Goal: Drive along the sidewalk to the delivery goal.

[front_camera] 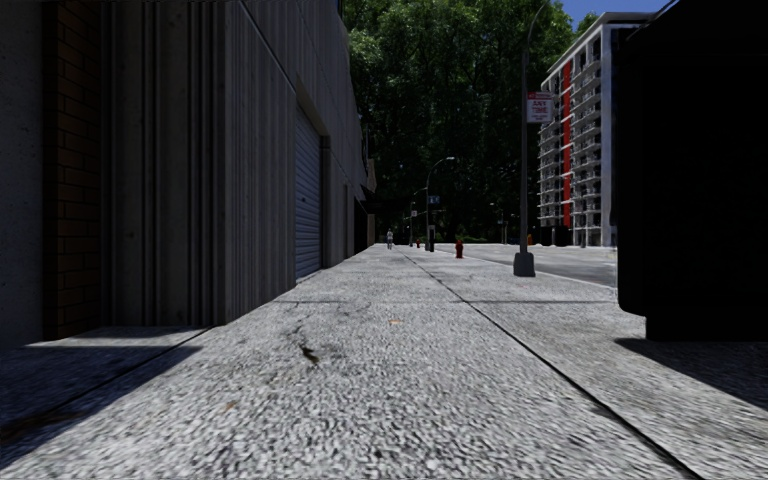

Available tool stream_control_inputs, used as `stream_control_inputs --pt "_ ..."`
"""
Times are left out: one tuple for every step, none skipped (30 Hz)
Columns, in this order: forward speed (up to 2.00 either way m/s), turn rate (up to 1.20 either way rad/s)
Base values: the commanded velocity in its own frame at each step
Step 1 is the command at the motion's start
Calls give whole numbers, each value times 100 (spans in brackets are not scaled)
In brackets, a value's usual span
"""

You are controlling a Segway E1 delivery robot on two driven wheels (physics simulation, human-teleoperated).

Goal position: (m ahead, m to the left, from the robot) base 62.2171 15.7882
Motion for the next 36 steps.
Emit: stream_control_inputs --pt "200 0" --pt "200 0" --pt "200 0" --pt "200 0" --pt "200 0" --pt "200 0" --pt "200 0" --pt "200 0" --pt "200 0" --pt "200 0" --pt "200 0" --pt "200 0" --pt "200 0" --pt "200 0" --pt "200 0" --pt "200 0" --pt "200 0" --pt "200 0" --pt "200 0" --pt "200 0" --pt "200 0" --pt "200 0" --pt "200 0" --pt "200 0" --pt "200 0" --pt "200 0" --pt "200 0" --pt "200 0" --pt "200 0" --pt "200 0" --pt "200 0" --pt "200 0" --pt "200 0" --pt "200 0" --pt "200 0" --pt "200 0"
